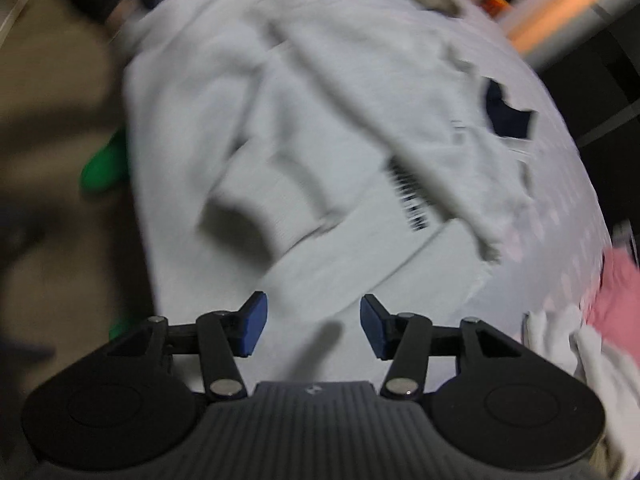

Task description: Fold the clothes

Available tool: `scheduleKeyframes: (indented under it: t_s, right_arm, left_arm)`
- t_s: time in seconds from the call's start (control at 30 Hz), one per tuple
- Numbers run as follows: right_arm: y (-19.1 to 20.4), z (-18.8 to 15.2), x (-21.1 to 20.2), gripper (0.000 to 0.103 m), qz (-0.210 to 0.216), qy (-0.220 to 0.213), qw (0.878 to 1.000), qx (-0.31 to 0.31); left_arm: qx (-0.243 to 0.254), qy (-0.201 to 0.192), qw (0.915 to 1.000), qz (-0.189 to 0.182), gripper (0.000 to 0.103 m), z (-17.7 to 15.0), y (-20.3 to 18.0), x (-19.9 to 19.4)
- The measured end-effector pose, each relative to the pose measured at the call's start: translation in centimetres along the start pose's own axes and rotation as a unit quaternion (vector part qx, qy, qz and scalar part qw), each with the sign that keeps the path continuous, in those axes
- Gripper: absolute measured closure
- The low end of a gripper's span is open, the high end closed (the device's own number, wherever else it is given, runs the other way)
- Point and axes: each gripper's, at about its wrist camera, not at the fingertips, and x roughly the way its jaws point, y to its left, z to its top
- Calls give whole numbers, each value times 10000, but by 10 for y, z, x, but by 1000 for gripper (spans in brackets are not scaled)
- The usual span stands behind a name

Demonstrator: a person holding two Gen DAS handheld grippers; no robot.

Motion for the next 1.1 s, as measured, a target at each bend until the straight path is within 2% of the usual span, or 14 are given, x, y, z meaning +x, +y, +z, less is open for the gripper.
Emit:
scheduleKeyframes:
  t_s: [0.07, 0.1, 0.2, 0.3, 0.37, 0.4, 0.5, 0.6, 0.8, 0.83, 0.9, 1.03, 1.1]
  right_arm:
    - [16, -7, 1, 43, -3, 82, 9991, -414]
    - [23, -9, 1, 37, -20, 100, 9981, -606]
    - [40, -14, 4, 36, 11, 175, 9949, -992]
    - [56, -19, 10, 35, 28, 352, 9896, -1394]
    - [66, -25, 13, 35, -57, 497, 9854, -1629]
    - [68, -27, 14, 35, -89, 538, 9843, -1676]
    - [71, -32, 16, 35, -208, 599, 9835, -1695]
    - [71, -33, 18, 35, -333, 628, 9832, -1679]
    - [66, -32, 16, 35, -490, 623, 9858, -1481]
    - [65, -33, 16, 35, -502, 626, 9862, -1447]
    - [64, -33, 17, 35, -517, 645, 9865, -1411]
    - [64, -33, 18, 35, -521, 660, 9863, -1418]
    - [65, -33, 18, 35, -525, 655, 9863, -1420]
  left_arm:
    - [128, 70, 9992, 364, 81, -8, 2, -2]
    - [220, 104, 9984, 515, 79, -12, 1, -3]
    - [795, 137, 9913, 1044, 77, -27, -10, 0]
    - [1593, 154, 9750, 1539, 77, -45, -31, 9]
    - [1911, 195, 9618, 1948, 77, -56, -41, 20]
    - [1941, 218, 9573, 2131, 77, -59, -42, 25]
    - [1830, 250, 9511, 2478, 76, -66, -43, 40]
    - [1840, 125, 9488, 2564, 75, -71, -47, 47]
    - [2374, -367, 9473, 2119, 74, -81, -74, 44]
    - [2369, -482, 9463, 2146, 73, -80, -76, 44]
    - [2356, -712, 9439, 2200, 58, -78, -79, 45]
    - [2373, -943, 9341, 2496, 55, -75, -82, 52]
    - [2519, -1068, 9228, 2714, 54, -76, -82, 53]
